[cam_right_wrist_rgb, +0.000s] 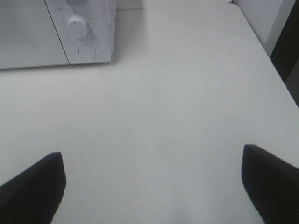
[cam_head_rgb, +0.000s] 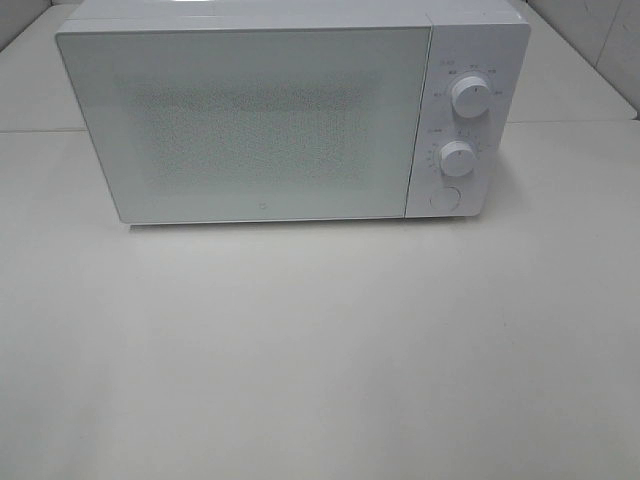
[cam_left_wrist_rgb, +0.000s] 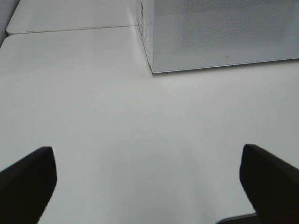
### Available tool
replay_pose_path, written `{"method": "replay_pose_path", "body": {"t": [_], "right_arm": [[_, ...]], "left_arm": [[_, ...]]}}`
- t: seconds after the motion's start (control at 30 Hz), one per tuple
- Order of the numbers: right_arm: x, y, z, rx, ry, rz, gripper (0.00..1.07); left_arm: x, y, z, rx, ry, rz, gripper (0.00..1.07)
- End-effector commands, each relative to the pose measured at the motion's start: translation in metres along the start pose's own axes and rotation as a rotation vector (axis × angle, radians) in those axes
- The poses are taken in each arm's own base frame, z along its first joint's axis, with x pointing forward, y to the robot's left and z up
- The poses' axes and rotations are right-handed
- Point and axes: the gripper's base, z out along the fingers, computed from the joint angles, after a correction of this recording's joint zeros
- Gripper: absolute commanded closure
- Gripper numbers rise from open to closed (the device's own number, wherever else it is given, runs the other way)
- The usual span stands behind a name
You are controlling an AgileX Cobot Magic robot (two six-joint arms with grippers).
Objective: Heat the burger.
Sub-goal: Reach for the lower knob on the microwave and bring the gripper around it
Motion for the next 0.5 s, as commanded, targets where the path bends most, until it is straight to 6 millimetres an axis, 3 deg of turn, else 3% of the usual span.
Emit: {"method": "replay_pose_path", "body": {"t": [0.03,0.1,0.27,0.3,0.33,0.4,0.47,0.5], "right_arm": [[-0.013,-0.001,-0.006,0.011,-0.153,-0.009,0.08],[-0.031,0.0,-0.003,0.007,-0.277,-0.01,0.08],[-0.057,0.0,0.012,0.005,-0.356,-0.013,0.08],[-0.069,0.001,0.026,0.007,-0.377,-0.024,0.08],[-0.069,0.001,0.026,0.007,-0.377,-0.024,0.08],[-0.082,0.001,0.05,0.006,-0.419,-0.037,0.08],[-0.085,0.001,0.06,0.006,-0.432,-0.037,0.08],[-0.09,0.0,0.076,0.009,-0.46,-0.042,0.08]], "left_arm": [[0.001,-0.001,-0.003,0.005,-0.034,-0.005,0.04],[0.001,-0.001,-0.003,0.005,-0.034,-0.005,0.04],[0.001,-0.001,-0.003,0.005,-0.034,-0.005,0.04],[0.001,-0.001,-0.003,0.005,-0.034,-0.005,0.04],[0.001,-0.001,-0.003,0.005,-0.034,-0.005,0.04],[0.001,-0.001,-0.003,0.005,-0.034,-0.005,0.04],[0.001,-0.001,-0.003,0.005,-0.034,-0.005,0.04],[0.001,-0.001,-0.003,0.005,-0.034,-0.005,0.04]]}}
